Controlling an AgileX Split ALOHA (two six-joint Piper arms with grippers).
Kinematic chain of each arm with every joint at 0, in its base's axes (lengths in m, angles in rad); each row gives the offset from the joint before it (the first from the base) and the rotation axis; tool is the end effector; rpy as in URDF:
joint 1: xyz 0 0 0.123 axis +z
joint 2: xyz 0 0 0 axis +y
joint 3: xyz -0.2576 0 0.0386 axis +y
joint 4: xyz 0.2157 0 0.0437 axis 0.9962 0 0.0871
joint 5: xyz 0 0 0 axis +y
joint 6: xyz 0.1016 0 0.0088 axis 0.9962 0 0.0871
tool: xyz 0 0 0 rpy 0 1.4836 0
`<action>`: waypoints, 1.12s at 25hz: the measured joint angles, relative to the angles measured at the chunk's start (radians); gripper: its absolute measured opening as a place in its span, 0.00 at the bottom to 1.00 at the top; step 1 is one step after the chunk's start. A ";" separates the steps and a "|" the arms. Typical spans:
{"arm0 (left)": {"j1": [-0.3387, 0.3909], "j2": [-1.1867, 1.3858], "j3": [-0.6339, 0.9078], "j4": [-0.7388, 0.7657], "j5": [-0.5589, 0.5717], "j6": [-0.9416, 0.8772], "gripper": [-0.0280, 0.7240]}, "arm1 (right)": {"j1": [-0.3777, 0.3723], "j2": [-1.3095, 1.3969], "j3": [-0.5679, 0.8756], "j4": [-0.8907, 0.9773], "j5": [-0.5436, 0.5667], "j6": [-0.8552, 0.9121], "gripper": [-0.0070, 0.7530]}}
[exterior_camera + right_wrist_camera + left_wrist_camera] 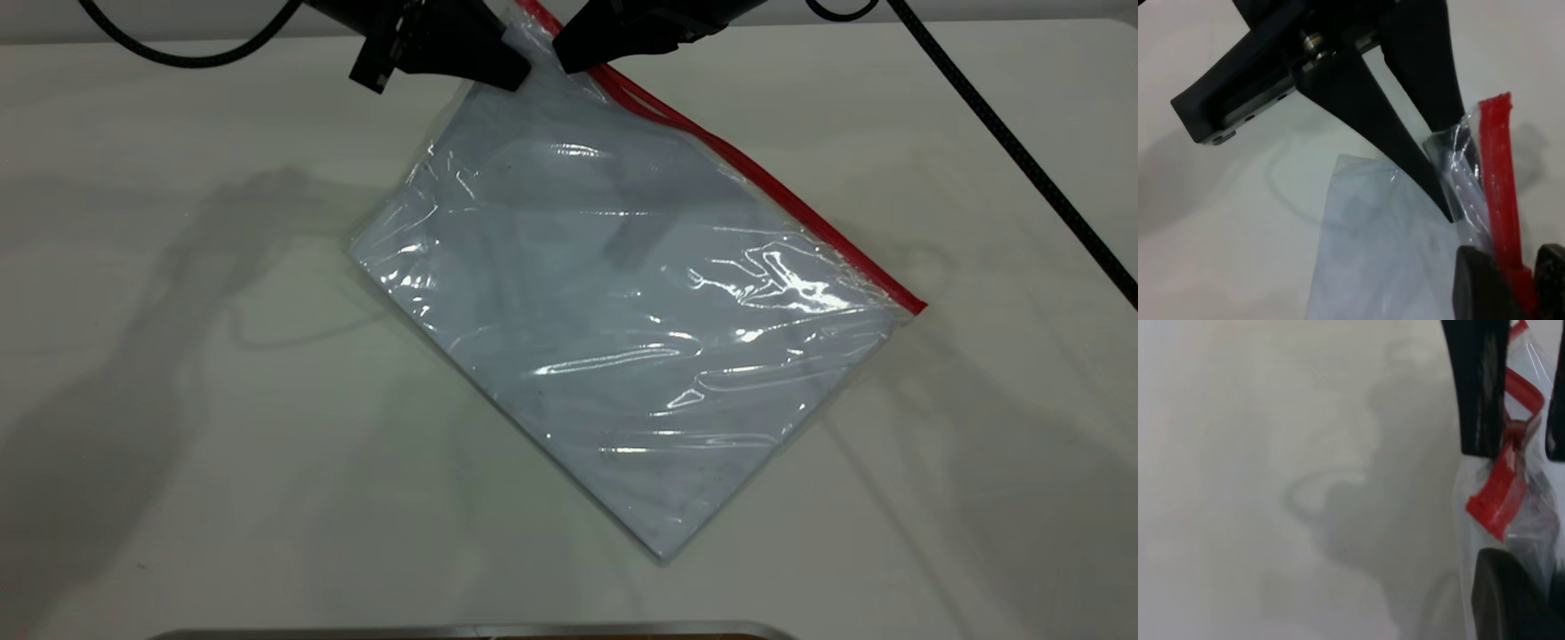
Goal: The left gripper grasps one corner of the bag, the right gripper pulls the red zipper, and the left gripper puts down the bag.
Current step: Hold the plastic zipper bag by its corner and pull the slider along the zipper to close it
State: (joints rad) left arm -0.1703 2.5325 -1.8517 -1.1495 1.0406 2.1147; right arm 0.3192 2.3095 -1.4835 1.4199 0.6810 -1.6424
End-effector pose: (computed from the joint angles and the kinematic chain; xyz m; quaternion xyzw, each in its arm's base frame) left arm 0.4309 -0.1556 0.0783 0.6428 0.6119 -0.2812 0.3651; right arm 0.3906 0.1960 0.0980 -0.3647 0.8146 0.3178 0.3200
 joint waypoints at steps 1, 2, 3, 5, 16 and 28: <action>0.000 0.000 0.000 -0.002 0.000 0.000 0.11 | 0.000 0.000 0.000 0.000 0.000 -0.001 0.30; 0.000 0.000 0.000 -0.004 -0.001 0.000 0.11 | 0.000 0.000 0.000 0.002 -0.001 -0.002 0.30; 0.000 0.000 0.000 -0.004 -0.001 0.000 0.11 | 0.000 0.000 0.000 0.002 -0.001 -0.003 0.30; 0.000 0.000 0.000 -0.004 -0.001 0.000 0.11 | 0.000 0.000 0.000 0.003 -0.002 -0.003 0.29; 0.000 0.000 0.000 -0.004 0.012 -0.005 0.11 | 0.000 0.000 0.000 -0.002 -0.006 -0.003 0.05; -0.003 0.002 0.000 0.001 0.024 -0.163 0.11 | 0.000 0.000 -0.010 -0.160 -0.005 0.083 0.05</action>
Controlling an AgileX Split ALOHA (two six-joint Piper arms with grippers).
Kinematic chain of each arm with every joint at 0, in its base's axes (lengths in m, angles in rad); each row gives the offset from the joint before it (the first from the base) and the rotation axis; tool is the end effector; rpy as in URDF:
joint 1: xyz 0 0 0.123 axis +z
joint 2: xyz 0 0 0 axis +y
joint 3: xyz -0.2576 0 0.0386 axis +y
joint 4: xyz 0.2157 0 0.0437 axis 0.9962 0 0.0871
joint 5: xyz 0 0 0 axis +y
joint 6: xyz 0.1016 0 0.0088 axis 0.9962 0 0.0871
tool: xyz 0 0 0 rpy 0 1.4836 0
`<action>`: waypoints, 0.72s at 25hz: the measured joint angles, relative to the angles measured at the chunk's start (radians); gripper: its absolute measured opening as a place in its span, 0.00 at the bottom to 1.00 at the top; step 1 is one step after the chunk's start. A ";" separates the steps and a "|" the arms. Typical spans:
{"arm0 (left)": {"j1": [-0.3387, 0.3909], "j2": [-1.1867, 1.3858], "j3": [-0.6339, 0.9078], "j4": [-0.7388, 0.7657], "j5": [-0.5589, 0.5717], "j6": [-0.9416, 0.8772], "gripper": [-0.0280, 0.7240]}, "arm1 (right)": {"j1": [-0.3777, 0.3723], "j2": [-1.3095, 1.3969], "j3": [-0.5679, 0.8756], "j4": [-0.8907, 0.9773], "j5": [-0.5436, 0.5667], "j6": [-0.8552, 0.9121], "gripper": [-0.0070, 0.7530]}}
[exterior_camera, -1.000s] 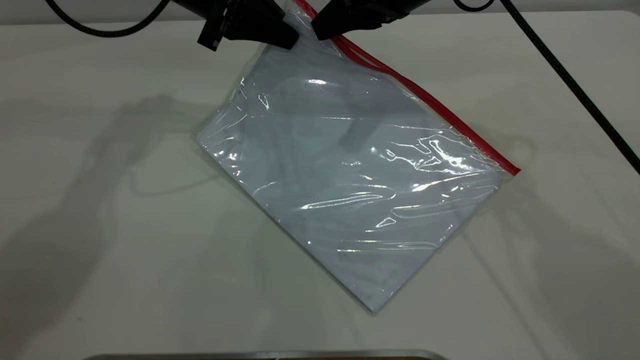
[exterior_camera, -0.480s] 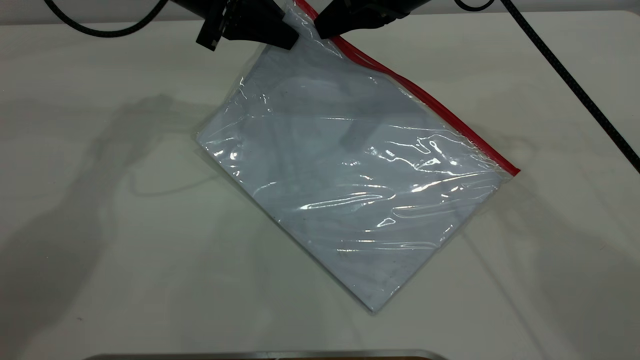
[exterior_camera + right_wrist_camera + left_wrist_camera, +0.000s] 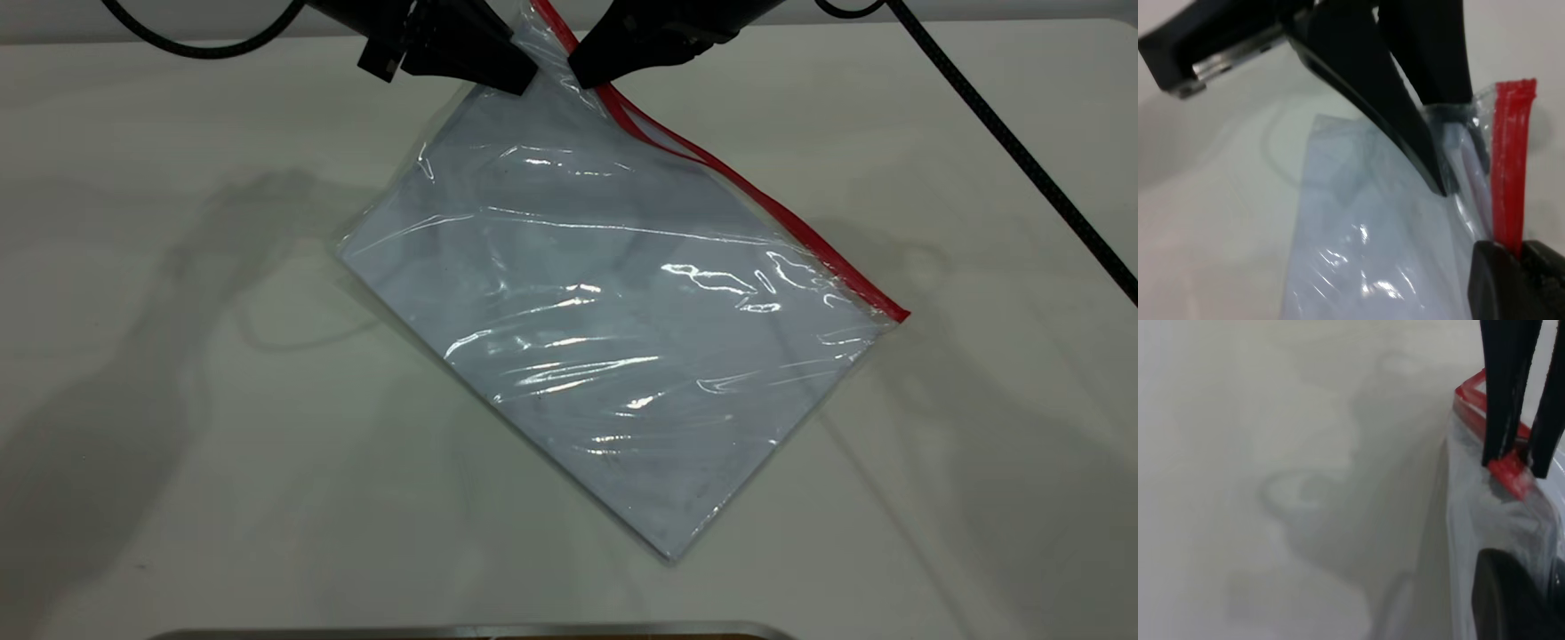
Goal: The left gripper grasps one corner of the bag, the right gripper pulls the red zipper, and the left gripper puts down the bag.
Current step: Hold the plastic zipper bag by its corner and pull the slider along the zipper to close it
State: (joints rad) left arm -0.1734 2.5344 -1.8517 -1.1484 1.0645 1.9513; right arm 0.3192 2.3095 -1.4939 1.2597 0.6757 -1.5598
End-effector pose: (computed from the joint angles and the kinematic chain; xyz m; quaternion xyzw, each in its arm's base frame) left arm 0.4281 -0.1576 0.0781 0.5943 0.6567 -0.3207 0.3357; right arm 0.3873 0.1920 0.0928 -0.3979 0.8203 0.2908 0.2904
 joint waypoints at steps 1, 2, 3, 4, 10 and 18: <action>0.000 0.000 0.000 0.001 0.000 -0.011 0.11 | 0.000 0.000 -0.001 -0.010 -0.005 0.005 0.05; 0.000 0.000 0.000 0.001 0.000 -0.023 0.11 | 0.000 0.000 -0.001 -0.018 -0.006 0.011 0.05; 0.000 0.000 0.000 0.001 0.000 -0.029 0.11 | 0.000 0.000 -0.002 -0.025 -0.008 0.018 0.05; 0.000 0.000 0.000 0.001 0.000 -0.031 0.11 | 0.001 0.000 -0.002 -0.032 -0.008 0.023 0.05; 0.000 0.000 0.000 0.001 -0.001 -0.036 0.11 | 0.001 0.000 -0.002 -0.043 -0.014 0.045 0.05; -0.001 0.000 -0.016 0.020 -0.001 -0.101 0.11 | 0.001 0.001 -0.002 -0.045 -0.024 0.049 0.06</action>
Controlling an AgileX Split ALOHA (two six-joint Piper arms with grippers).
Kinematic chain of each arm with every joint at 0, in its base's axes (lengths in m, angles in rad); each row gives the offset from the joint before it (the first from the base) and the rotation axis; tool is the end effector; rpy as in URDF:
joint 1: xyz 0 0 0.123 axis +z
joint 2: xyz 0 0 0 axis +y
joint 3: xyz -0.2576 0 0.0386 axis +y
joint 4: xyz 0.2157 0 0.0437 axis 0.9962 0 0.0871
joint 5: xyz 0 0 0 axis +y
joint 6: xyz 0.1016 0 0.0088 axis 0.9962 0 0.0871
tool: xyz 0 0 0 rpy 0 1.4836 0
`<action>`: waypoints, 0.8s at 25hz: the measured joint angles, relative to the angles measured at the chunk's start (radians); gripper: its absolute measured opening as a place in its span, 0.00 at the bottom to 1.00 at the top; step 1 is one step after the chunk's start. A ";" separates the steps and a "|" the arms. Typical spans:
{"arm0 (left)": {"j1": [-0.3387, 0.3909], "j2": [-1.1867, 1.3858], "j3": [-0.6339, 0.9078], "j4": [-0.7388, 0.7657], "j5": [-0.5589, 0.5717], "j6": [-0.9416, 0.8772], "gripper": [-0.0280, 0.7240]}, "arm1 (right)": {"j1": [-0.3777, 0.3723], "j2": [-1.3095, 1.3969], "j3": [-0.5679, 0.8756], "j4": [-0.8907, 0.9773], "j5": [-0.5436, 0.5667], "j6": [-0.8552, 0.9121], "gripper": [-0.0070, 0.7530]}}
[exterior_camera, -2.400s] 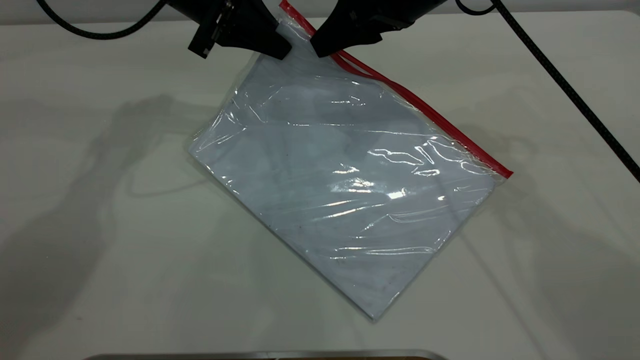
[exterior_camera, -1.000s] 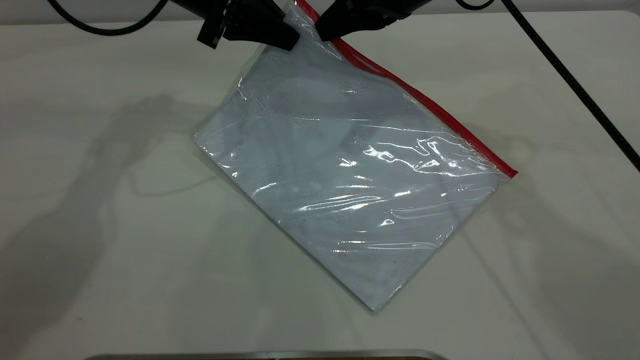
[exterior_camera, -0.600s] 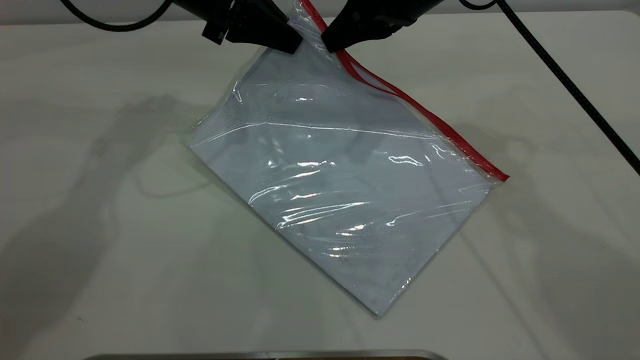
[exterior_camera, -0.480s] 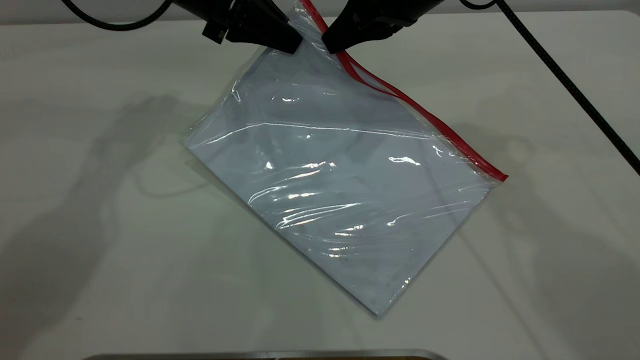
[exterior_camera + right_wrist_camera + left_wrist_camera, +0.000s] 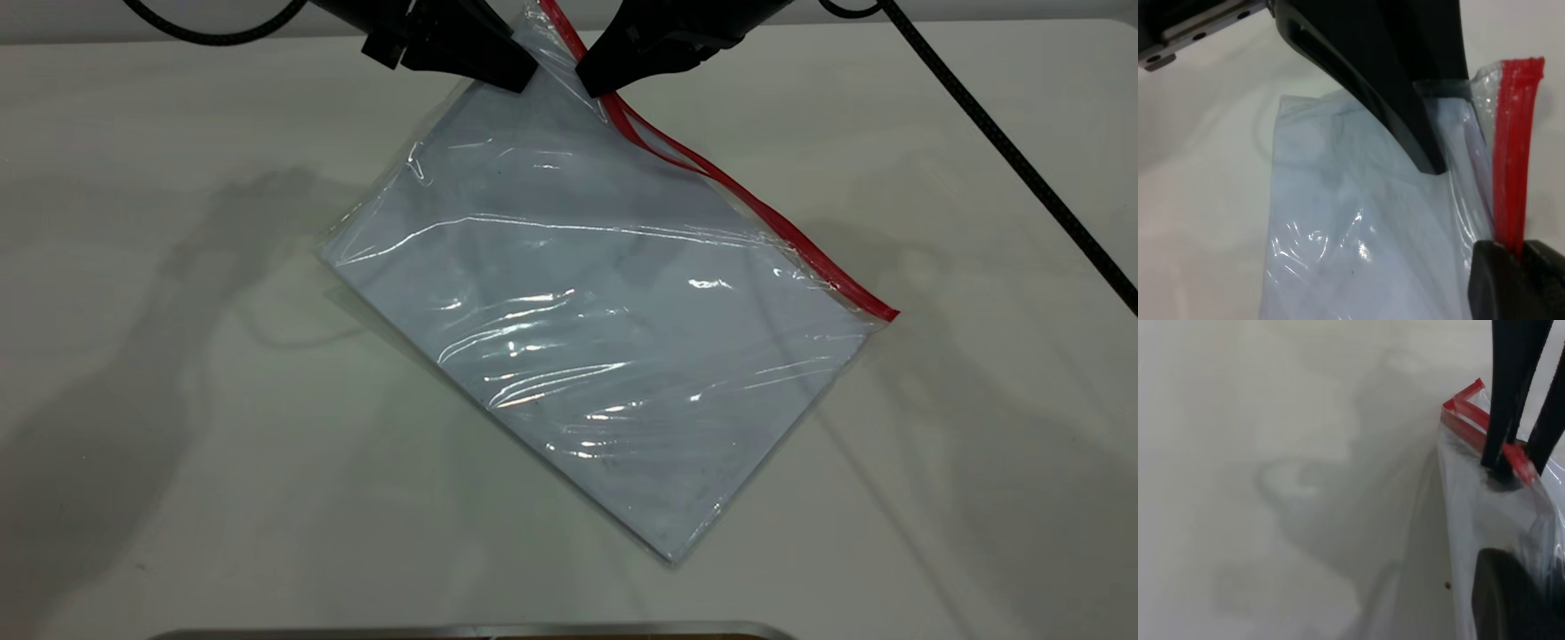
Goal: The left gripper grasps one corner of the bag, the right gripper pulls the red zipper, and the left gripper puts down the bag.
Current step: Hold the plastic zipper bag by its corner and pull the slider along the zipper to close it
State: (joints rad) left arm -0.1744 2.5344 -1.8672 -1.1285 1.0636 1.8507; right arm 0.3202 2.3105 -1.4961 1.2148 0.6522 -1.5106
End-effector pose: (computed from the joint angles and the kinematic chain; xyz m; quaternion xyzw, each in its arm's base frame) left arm 0.4297 -0.1576 0.0801 0.5697 0.6819 -0.3290 0.3197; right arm 0.3881 0.1899 0.0904 -0.3930 0.8299 0.2774 0.2826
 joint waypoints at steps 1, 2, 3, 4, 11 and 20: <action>0.000 0.000 -0.002 0.005 -0.001 -0.007 0.11 | 0.000 0.001 0.000 -0.001 -0.001 0.003 0.07; 0.000 0.000 -0.003 0.007 -0.001 -0.010 0.11 | 0.000 0.002 0.000 -0.002 -0.003 0.007 0.07; 0.000 0.000 -0.003 0.009 -0.001 -0.014 0.11 | 0.000 0.003 0.000 -0.005 -0.005 0.014 0.07; 0.001 0.000 -0.003 0.010 -0.001 -0.019 0.11 | 0.002 0.004 0.000 -0.010 -0.010 0.020 0.07; 0.024 0.000 -0.003 0.009 0.009 -0.061 0.11 | 0.008 0.007 -0.002 -0.058 -0.043 0.045 0.09; 0.033 0.000 -0.003 0.039 0.008 -0.070 0.11 | 0.008 0.049 -0.005 -0.112 -0.057 0.052 0.09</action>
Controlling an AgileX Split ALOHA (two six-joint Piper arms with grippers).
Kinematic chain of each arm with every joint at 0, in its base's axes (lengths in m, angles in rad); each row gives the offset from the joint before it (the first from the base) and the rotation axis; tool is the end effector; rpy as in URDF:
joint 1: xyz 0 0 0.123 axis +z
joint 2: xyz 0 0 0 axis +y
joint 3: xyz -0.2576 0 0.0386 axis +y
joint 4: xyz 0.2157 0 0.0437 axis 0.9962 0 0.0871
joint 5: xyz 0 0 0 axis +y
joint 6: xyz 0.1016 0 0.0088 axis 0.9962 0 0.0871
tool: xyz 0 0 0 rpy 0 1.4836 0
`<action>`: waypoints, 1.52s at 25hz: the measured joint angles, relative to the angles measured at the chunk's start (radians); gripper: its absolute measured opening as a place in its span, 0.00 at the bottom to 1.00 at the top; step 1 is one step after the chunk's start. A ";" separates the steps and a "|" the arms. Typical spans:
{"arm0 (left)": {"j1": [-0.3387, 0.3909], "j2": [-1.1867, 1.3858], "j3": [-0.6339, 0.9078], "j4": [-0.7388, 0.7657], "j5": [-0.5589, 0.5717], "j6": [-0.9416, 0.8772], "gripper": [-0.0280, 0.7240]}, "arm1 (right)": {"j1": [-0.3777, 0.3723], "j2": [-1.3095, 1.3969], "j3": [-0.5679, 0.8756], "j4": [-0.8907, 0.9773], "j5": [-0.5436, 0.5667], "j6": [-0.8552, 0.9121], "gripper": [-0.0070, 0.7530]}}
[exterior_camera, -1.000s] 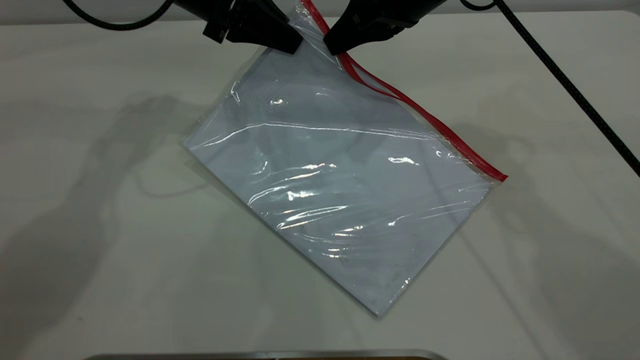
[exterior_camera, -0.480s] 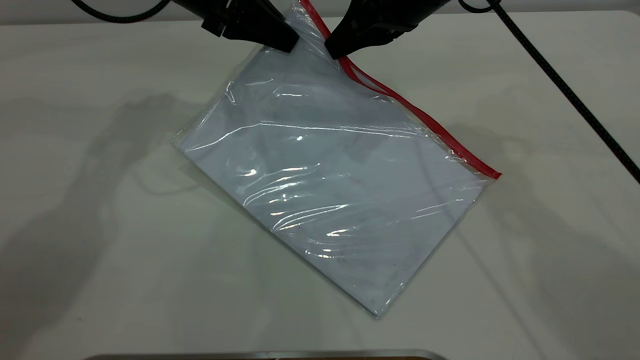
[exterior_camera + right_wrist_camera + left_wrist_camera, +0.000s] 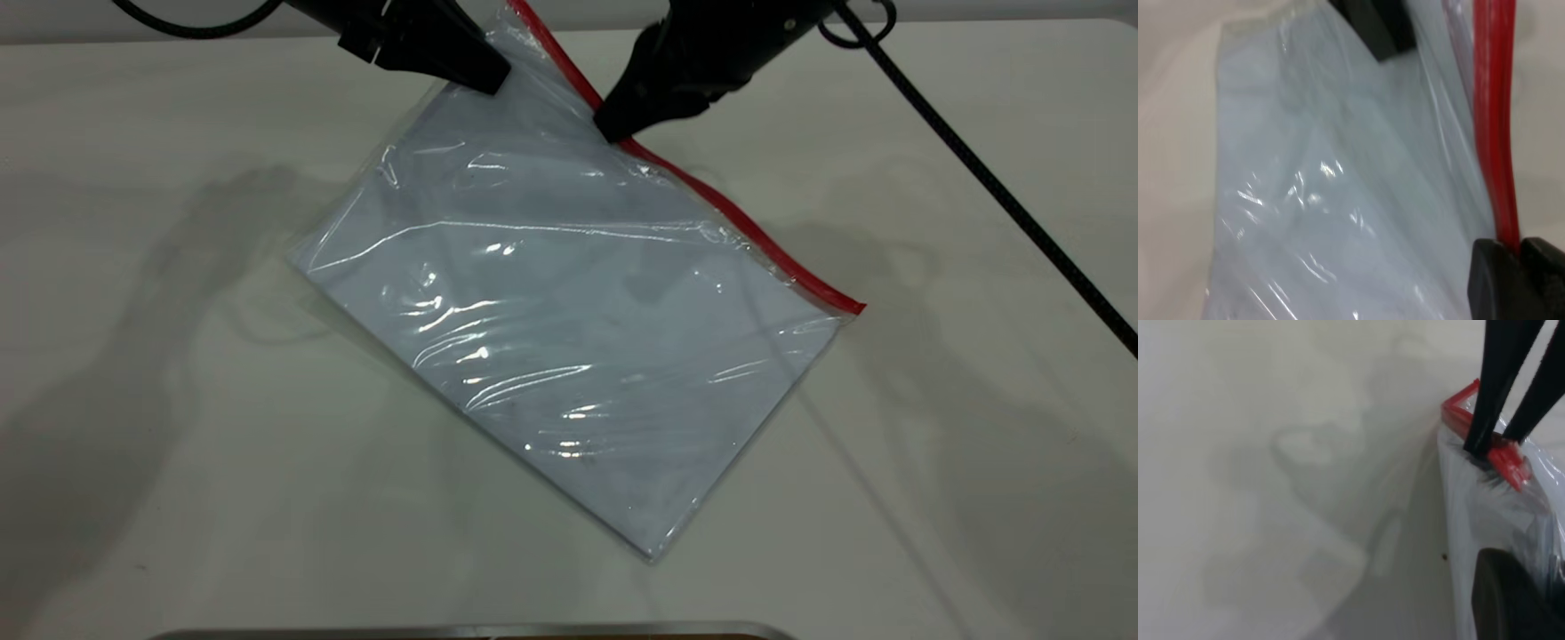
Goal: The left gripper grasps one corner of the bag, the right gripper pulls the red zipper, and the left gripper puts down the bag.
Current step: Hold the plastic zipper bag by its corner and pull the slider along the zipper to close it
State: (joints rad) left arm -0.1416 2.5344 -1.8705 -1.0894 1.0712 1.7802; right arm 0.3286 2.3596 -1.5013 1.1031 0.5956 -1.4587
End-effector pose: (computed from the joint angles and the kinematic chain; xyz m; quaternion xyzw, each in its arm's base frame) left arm 0.4330 -0.1419 0.0784 0.5484 0.7072 -0.3278 0.3026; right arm 0.3872 0.1861 0.0652 -0.4087 0.8439 0.2378 0.2535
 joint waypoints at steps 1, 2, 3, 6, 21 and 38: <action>0.000 0.000 0.000 0.009 0.000 -0.006 0.11 | 0.000 0.007 0.000 -0.010 0.000 0.006 0.09; 0.000 0.000 0.000 0.018 0.000 -0.013 0.11 | -0.001 0.011 0.000 -0.021 0.000 0.017 0.10; 0.000 0.000 0.000 0.025 0.000 -0.023 0.11 | -0.003 0.015 0.000 -0.028 0.000 0.028 0.10; 0.001 0.000 0.000 0.028 0.000 -0.041 0.11 | -0.022 0.022 0.000 -0.069 0.002 0.071 0.10; 0.033 -0.002 -0.004 0.059 -0.017 -0.067 0.11 | -0.096 0.036 0.005 -0.374 0.120 0.282 0.11; 0.039 -0.002 -0.008 0.179 -0.064 -0.110 0.11 | -0.126 0.037 0.005 -0.748 0.287 0.623 0.14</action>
State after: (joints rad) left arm -0.1026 2.5323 -1.8787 -0.9102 1.0077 1.6707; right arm 0.2030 2.3971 -1.4963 0.3552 0.8830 -0.8358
